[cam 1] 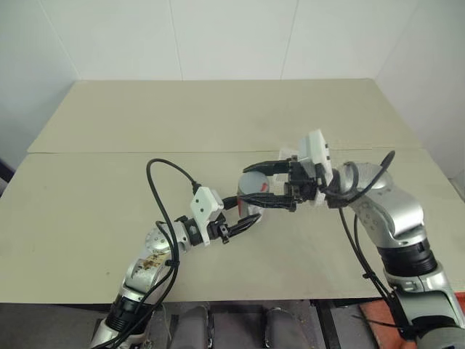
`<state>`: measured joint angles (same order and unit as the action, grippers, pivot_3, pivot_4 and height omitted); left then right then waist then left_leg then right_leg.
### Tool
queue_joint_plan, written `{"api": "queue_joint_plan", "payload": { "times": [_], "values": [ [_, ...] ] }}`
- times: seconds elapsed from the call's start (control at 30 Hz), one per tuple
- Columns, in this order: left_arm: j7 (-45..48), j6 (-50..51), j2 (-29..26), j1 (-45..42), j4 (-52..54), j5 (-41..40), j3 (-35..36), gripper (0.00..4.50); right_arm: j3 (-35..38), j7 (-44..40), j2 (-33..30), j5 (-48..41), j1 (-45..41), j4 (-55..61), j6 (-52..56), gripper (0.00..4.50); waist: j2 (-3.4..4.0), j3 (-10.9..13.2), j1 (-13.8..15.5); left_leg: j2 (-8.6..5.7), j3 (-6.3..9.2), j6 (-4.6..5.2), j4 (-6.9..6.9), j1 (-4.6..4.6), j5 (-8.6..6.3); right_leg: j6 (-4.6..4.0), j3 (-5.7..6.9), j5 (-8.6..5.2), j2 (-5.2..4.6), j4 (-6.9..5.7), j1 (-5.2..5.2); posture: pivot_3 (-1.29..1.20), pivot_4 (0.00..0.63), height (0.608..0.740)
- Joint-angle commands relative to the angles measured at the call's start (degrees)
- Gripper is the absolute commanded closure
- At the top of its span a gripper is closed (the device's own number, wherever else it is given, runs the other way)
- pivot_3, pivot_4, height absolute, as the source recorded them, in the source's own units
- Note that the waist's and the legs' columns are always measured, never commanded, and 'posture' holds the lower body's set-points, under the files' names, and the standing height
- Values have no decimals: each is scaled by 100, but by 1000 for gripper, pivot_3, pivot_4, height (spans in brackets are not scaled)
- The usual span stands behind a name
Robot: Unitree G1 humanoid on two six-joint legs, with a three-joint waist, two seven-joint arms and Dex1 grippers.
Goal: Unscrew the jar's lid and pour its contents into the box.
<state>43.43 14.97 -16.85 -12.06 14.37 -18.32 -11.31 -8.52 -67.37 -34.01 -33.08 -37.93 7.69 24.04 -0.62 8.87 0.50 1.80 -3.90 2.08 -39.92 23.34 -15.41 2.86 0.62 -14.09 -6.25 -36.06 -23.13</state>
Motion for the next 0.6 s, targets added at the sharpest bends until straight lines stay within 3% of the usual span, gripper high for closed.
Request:
{"api": "queue_joint_plan", "payload": {
  "times": [0.03,0.27,0.6],
  "values": [
    [50,-54,-15,1,205,-136,47,2071,13,-765,83,42,-386,-456,-503,1570,0,0,2,0,0,0,0,0,0,0,0,0,0,1,1,0,150,740],
    [79,-55,-42,-23,232,-123,62,2071,-346,-2373,378,283,-1238,-1753,-1142,1570,0,0,-2,1,0,-1,0,-1,0,0,0,0,1,0,0,0,150,740],
    [90,-1,-125,55,367,-157,105,2071,-1690,-2513,177,-532,-2367,-3210,-2128,1570,1,0,-16,2,-2,-3,0,0,1,0,0,0,0,-2,-2,0,150,740]
  ]
}}
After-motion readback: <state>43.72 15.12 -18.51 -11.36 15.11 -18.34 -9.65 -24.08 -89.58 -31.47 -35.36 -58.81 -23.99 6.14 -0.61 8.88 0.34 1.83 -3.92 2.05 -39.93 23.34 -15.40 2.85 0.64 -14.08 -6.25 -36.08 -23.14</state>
